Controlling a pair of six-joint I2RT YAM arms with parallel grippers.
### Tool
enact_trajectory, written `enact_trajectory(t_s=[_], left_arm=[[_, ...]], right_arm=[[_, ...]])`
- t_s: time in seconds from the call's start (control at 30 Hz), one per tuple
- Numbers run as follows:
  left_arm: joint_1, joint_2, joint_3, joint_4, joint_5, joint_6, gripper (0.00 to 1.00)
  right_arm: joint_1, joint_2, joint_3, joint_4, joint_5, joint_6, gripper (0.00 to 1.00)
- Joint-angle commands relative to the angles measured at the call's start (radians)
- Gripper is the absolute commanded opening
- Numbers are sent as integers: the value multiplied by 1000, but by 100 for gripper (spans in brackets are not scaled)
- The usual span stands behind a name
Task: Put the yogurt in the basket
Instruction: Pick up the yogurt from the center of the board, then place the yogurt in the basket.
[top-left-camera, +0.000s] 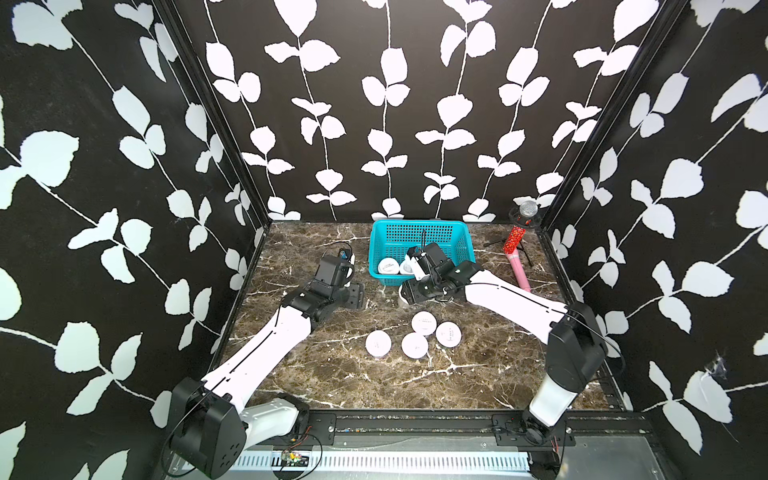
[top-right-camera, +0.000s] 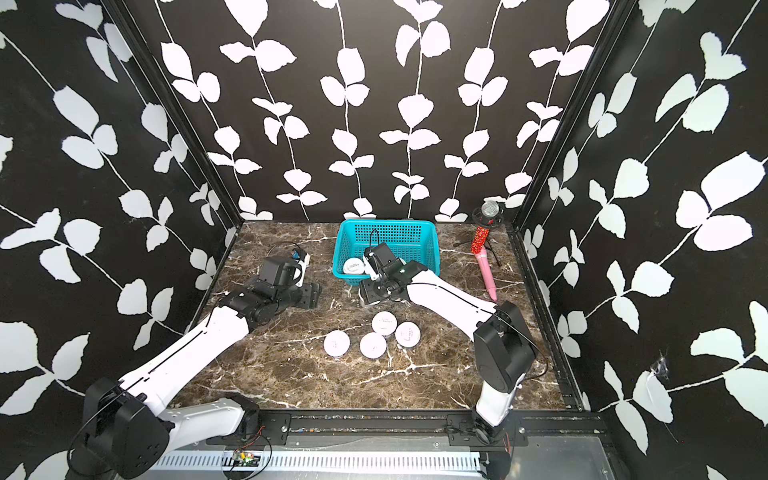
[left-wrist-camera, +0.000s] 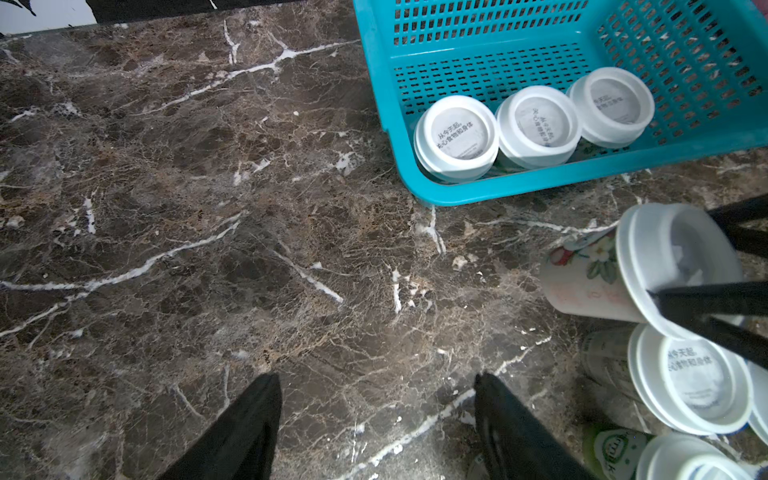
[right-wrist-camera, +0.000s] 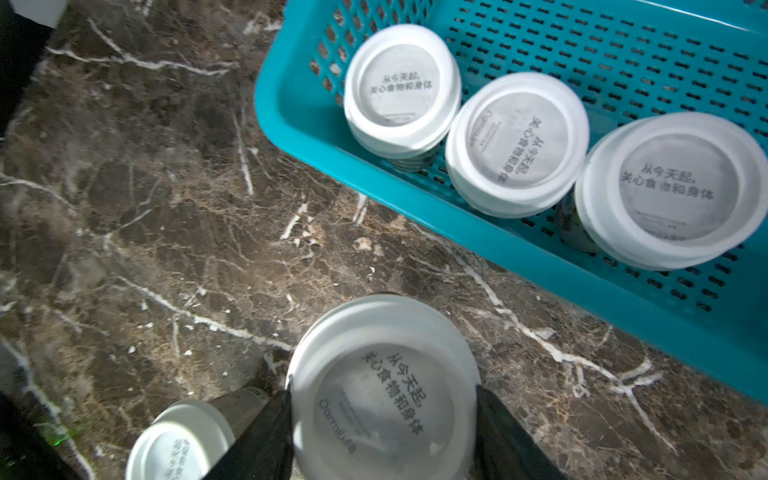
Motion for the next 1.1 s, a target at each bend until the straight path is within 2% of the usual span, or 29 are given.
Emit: enact_trajectory(t_s=[0.0, 0.23, 0.5, 0.9, 1.07], left_arm=[[6, -22, -11, -1, -6, 8, 74], [6, -22, -10, -1, -4, 11, 74], [6, -27, -9, -4, -8, 14, 74], [7, -29, -8, -2, -12, 16, 74], [7, -28, -8, -1, -12, 18, 74]], right_arm=[[5, -50, -27, 70, -82, -18, 64], [-16, -110, -36, 118, -137, -7, 64], [-93, -194, -79, 205, -219, 51, 64], [-289, -308, -196, 260, -133, 148, 64], [-340, -338, -229, 274, -47, 166, 64]])
